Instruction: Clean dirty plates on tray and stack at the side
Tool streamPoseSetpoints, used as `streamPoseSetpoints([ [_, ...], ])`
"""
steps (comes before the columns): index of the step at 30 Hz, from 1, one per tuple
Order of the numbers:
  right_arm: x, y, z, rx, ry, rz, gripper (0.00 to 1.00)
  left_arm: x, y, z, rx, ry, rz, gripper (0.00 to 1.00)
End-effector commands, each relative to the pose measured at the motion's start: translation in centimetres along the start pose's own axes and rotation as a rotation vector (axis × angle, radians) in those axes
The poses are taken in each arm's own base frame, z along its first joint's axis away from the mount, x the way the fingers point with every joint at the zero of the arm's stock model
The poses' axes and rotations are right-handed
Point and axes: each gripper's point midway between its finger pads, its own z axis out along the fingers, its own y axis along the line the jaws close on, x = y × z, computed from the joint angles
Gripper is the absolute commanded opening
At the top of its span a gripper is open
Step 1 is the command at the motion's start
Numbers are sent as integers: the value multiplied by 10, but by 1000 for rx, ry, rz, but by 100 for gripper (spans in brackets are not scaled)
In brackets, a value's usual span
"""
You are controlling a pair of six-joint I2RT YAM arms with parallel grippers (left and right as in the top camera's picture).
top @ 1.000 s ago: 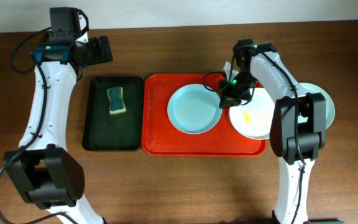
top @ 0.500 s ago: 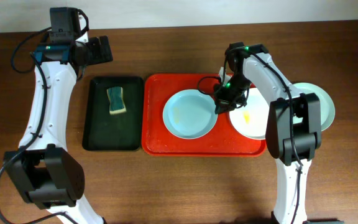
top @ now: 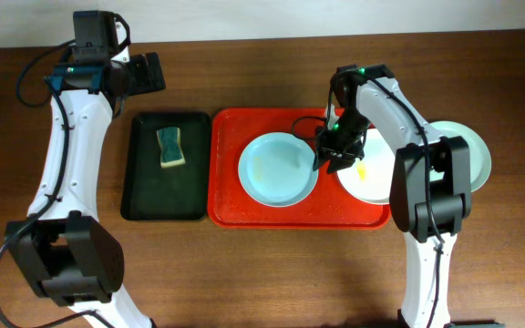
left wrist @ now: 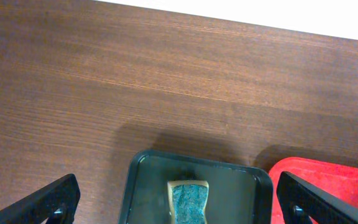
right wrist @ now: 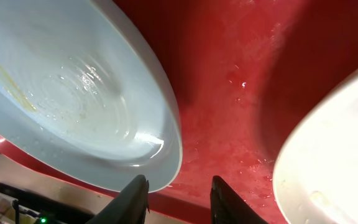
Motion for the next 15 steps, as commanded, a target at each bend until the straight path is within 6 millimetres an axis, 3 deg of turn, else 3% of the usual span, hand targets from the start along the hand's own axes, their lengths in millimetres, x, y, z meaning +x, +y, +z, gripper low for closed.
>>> streamPoseSetpoints([
  [1,2,0,-2,13,-1,-6,34,-3,-2,-4,10,-9,6,99],
  [3,5,4,-13,10,-22,-45,35,-3,-2,-4,10,-9,6,100],
  [9,26,8,-78,134,-203,-69,43,-3,-2,-4,10,-9,5,99],
  [13,41,5,-95,284,-275,-37,49,-3,-2,-4,10,-9,6,99],
  [14,42,10,-92,307,-278,-57,65,-3,-2,-4,10,-9,6,99],
  [15,43,18,-86,313,-274,-83,99,-3,-2,-4,10,-9,5,99],
])
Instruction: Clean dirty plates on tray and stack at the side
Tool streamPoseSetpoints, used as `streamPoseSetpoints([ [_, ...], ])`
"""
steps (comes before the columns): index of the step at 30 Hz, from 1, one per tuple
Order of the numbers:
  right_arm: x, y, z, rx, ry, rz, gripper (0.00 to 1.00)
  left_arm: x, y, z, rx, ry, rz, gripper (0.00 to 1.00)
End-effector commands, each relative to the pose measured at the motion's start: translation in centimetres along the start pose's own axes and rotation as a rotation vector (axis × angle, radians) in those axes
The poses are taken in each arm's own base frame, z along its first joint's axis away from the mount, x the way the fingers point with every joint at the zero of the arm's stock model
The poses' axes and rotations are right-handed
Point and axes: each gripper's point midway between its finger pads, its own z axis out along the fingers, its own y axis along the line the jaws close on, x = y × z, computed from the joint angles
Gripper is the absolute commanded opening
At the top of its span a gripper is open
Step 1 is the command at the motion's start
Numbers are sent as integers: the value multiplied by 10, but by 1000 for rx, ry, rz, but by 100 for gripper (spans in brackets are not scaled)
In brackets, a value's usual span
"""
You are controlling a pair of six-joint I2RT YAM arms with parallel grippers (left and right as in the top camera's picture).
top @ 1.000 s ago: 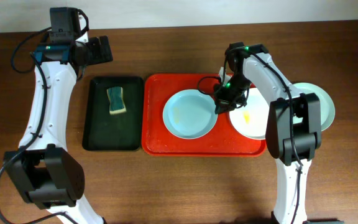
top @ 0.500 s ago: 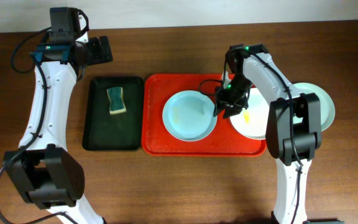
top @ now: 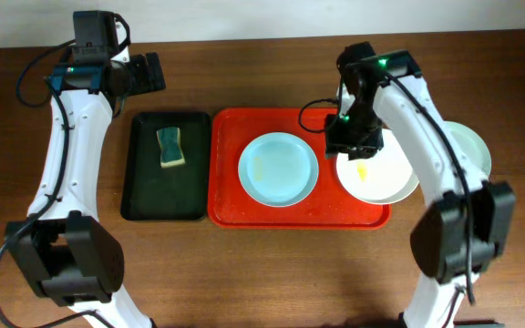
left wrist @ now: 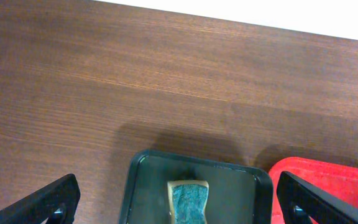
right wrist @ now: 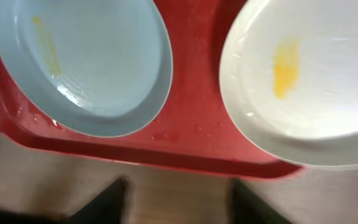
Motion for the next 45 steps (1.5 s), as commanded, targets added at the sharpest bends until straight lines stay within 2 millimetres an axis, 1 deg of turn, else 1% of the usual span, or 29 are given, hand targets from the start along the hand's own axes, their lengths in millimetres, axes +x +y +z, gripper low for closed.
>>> streamPoseSetpoints([
  [1,1,12,13,109,-23,-32,99,-3,-2,-4,10,-9,6,99],
  [3,-2,23,26,104,-36,-61,99,-3,-2,-4,10,-9,5,99],
  [4,-3,25,30,104,-37,-67,95,-3,-1,-4,9,-9,6,99],
  [5,-2,25,35,106,-33,-70,78,-3,-2,-4,10,-9,5,99],
  [6,-1,24,40,108,-28,-70,59,-3,-2,-4,10,-9,6,100],
  [7,1,22,46,111,-20,-68,36,-3,-1,-4,9,-9,5,99],
  [8,2,19,55,113,-15,-64,26,-3,-1,-4,9,-9,6,99],
  [12,0,15,80,109,-25,-64,26,-3,-2,-4,10,-9,6,99],
  [14,4,12,92,111,-19,-66,31,-3,-2,-4,10,-8,6,99],
  [17,6,9,102,113,-16,-65,31,-3,-1,-4,9,-9,6,99],
  [21,-3,10,107,112,-61,-69,30,-3,-1,-4,9,-9,5,99],
  [23,-4,10,109,109,-67,-69,31,-3,-2,-4,10,-9,5,99],
  [25,-5,10,109,109,-71,-70,28,-3,-2,-4,10,-8,6,99],
  [28,-11,8,108,126,-97,-71,28,-2,-3,-4,13,-8,7,99],
  [33,-15,7,108,129,-116,-50,28,-3,-2,-4,11,-8,5,99],
  [35,-14,7,111,127,-120,-22,28,-3,-2,-4,11,-9,6,99],
  [36,-13,6,113,128,-119,-7,24,-3,-2,-4,11,-8,5,100],
  [37,-13,7,118,128,-126,1,21,-3,-2,-4,11,-8,6,99],
  [39,-13,8,126,137,-156,-12,22,-3,-2,-4,12,-8,5,99],
  [41,-9,5,131,178,-176,1,22,-3,-2,-4,12,-8,6,100],
  [43,-7,8,127,194,-196,2,22,-3,-2,-4,12,-8,6,99],
  [45,-7,14,116,195,-232,-18,22,-3,-2,-4,12,-9,5,99],
])
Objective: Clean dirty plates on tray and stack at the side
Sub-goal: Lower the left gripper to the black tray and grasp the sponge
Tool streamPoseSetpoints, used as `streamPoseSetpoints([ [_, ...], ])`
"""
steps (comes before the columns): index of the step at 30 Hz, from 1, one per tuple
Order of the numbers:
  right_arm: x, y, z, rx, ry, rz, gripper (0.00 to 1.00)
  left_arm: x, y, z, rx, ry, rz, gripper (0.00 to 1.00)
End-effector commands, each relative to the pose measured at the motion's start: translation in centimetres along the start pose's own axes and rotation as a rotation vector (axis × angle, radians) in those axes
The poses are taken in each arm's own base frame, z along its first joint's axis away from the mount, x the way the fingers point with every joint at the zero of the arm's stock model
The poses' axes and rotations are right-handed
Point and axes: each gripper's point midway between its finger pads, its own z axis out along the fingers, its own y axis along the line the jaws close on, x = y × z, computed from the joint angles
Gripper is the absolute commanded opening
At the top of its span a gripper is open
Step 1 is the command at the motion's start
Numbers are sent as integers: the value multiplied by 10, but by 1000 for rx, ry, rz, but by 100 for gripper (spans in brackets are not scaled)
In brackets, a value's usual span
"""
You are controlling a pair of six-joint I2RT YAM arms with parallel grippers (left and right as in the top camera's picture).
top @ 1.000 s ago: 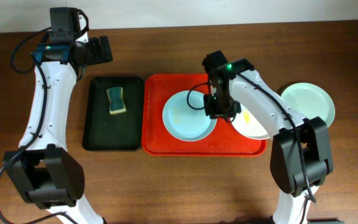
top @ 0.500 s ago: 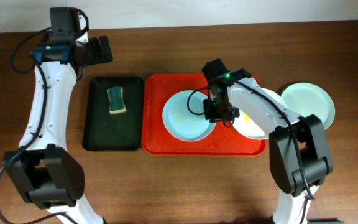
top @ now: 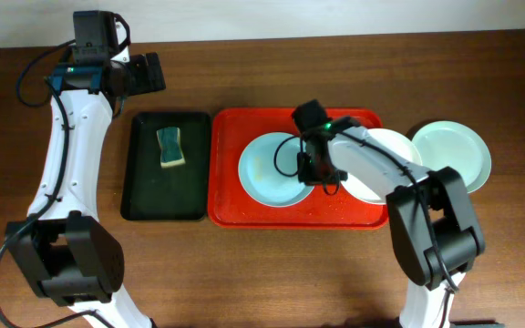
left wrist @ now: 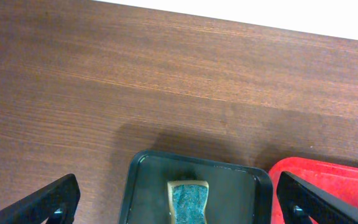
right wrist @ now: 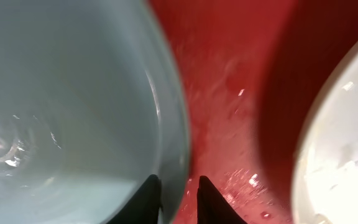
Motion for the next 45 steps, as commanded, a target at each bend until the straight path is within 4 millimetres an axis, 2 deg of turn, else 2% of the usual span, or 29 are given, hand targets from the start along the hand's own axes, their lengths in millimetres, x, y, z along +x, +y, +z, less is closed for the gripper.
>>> streamPoseSetpoints([
  [1,-5,7,-31,30,-107,-5,22,-3,-2,-4,12,-9,5,99],
  [5,-9,17,-71,-16,-199,-20,29,-3,-2,-4,12,-9,5,99],
  [7,-11,15,-80,-26,-220,-12,33,-3,-2,-4,12,-9,5,99],
  [10,-12,9,-76,-38,-207,10,44,2,-8,-4,43,10,8,99],
  [13,-8,9,-66,-79,-185,-19,44,24,-23,-3,114,102,12,99],
  [18,0,10,-48,-100,-175,-39,44,65,-25,14,106,245,20,100],
  [20,2,9,-43,-100,-175,-39,44,86,-27,25,102,308,27,64],
  [21,4,9,-40,-100,-175,-40,44,98,-28,31,100,343,31,55],
  [22,6,8,-37,-98,-172,-39,44,115,-30,38,98,387,38,57],
  [23,6,8,-36,-98,-171,-39,44,122,-31,41,94,407,42,60],
  [25,7,8,-34,-99,-172,-39,44,134,-30,48,80,432,50,65],
  [30,7,8,-28,-104,-186,-39,44,149,-20,66,23,457,64,64],
  [31,7,8,-28,-104,-186,-39,44,150,-20,70,23,459,65,59],
  [32,7,8,-28,-105,-187,-38,44,152,-20,73,22,461,65,49],
  [33,7,8,-28,-105,-188,-38,44,152,-20,76,22,459,65,44],
  [37,6,8,-28,-102,-191,-39,44,152,-12,85,-24,451,75,44],
  [41,6,7,-28,-101,-191,-38,44,166,-7,100,-50,489,82,42],
  [45,6,8,-28,-102,-191,-38,44,178,-6,113,-55,521,83,33],
])
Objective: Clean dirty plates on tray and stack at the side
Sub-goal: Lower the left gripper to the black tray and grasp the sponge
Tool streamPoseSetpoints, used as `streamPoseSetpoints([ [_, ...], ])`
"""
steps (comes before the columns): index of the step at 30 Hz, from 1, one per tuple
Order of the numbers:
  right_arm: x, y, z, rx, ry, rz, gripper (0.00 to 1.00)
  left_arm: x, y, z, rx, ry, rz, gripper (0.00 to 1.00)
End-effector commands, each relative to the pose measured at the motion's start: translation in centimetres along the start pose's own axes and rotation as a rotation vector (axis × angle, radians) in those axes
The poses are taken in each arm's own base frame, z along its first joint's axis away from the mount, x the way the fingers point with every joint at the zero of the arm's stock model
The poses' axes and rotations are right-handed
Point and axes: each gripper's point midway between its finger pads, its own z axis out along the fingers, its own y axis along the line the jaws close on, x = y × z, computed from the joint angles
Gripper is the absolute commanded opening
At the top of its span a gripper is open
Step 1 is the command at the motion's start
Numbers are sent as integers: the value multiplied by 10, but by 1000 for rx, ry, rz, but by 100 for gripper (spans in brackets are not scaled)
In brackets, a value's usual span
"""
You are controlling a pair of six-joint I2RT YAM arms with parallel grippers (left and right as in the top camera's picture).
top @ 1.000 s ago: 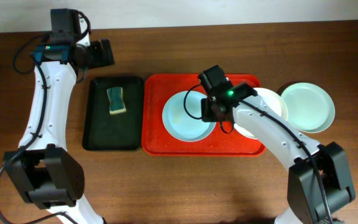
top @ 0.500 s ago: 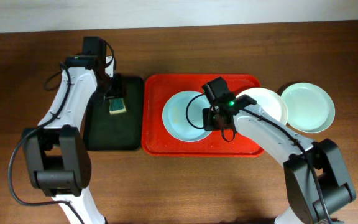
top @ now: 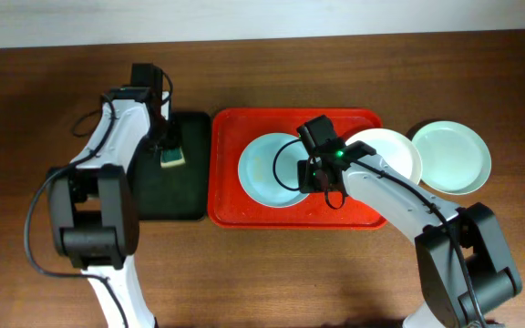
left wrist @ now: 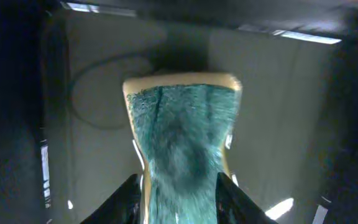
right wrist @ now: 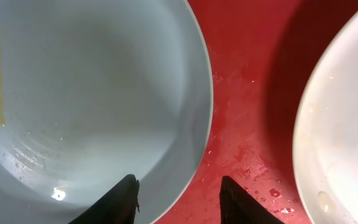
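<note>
A light blue plate (top: 267, 169) with a yellow smear lies on the left half of the red tray (top: 226, 182). A white plate (top: 392, 153) lies on the tray's right half, overhanging its edge. My right gripper (top: 320, 175) is open astride the blue plate's (right wrist: 86, 93) right rim: one finger over the plate, the other over the red tray (right wrist: 253, 74). In the black tray (top: 167, 196), my left gripper (top: 169, 146) is down on the green-and-yellow sponge (left wrist: 179, 124). Its fingers (left wrist: 229, 198) press both long sides.
A pale green plate (top: 454, 157) sits on the bare wooden table right of the red tray. The white plate (right wrist: 347, 137) is close to the right of my right gripper. The black tray's (left wrist: 278, 124) floor is wet and dark around the sponge.
My left arm has come from the far left corner of the table down to the sponge, fingers now against its sides. My right gripper's fingers have spread wider at the blue plate's rim.
My left gripper stayed wide open high behind the black tray through all earlier moments. My right gripper was low between the two plates, then higher over them, then nearly shut at the blue plate's right rim. Now it is open there, and my left holds the sponge.
</note>
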Motion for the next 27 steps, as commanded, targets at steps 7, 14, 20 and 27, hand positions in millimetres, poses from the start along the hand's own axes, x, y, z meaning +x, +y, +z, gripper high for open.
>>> streamPoseSetpoints([
  [7,2,-1,2,2,6,-8,45,7,4,23,-20,41,4,27],
  [14,2,-1,2,2,6,-9,45,7,3,23,-20,42,4,18],
  [20,2,-1,2,2,6,-8,46,8,4,23,-21,46,4,0],
  [27,1,-1,2,3,1,-8,99,9,5,-4,-19,33,3,0],
])
